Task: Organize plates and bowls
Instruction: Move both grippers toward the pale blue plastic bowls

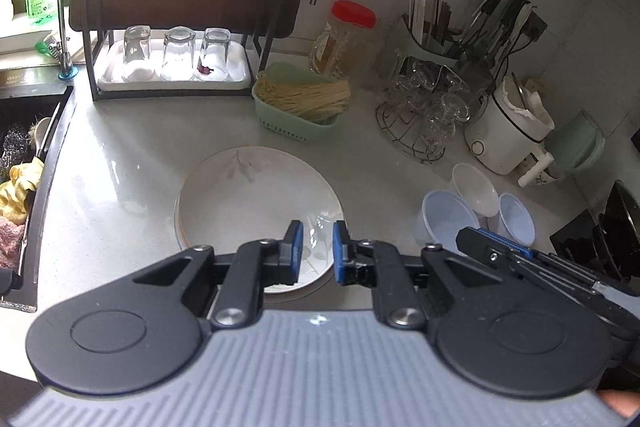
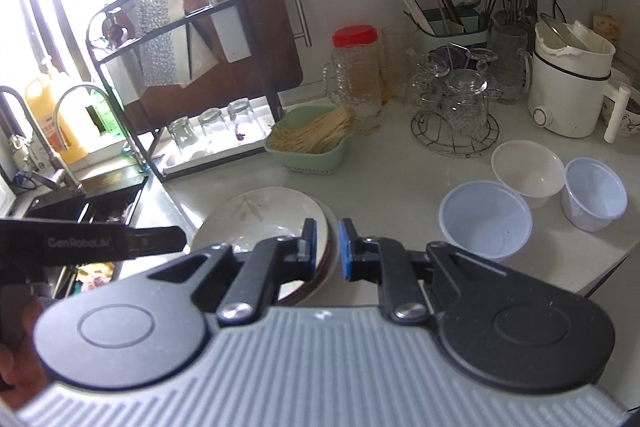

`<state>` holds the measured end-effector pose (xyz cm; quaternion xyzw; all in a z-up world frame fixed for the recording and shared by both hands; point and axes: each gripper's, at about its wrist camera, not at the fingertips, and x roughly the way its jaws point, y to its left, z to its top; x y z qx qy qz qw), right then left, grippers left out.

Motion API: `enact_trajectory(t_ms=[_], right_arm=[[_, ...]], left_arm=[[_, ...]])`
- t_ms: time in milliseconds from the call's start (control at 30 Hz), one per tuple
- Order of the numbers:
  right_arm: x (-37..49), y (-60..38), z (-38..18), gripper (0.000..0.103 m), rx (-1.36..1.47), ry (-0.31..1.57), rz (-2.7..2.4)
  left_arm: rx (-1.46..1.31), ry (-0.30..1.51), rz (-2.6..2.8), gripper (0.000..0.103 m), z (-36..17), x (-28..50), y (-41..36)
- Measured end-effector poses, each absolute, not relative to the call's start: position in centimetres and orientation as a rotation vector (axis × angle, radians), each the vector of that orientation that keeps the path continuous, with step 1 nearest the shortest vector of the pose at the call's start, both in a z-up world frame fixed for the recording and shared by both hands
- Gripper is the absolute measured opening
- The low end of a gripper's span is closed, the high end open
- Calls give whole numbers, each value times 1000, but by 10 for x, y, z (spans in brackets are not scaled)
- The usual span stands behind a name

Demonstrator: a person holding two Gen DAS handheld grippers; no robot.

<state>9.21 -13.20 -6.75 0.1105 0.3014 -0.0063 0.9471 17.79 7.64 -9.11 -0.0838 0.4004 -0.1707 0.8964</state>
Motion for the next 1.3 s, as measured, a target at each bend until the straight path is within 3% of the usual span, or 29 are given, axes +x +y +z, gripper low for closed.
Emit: enact_trajectory(t_ms=[267,567,733,767,800,900,1300], right_arm=[[104,-213,-79,16,196,643,5],[123,-308,-96,16,185,718,54],[135,-335,-110,16,208,767,86],[138,-339,-113,17,212,779,89],[142,-341,-117,18,217,792,107],[149,-346,-125,45,234,796,163],[166,-356,-158,44,327,879,106]], left_arm=[[-138,767,-316,17,-86,182,-15],[-139,829,-295,17,-106,209,-118],[-141,898,-245,35,-131,225,-147],[-145,913,-261,43,-137,228,-151],[-141,916,-276,50,-140,229,-156],[-112,957,-271,52,-156,238,-164],[-61,1027,-228,52,-180,256,-172]])
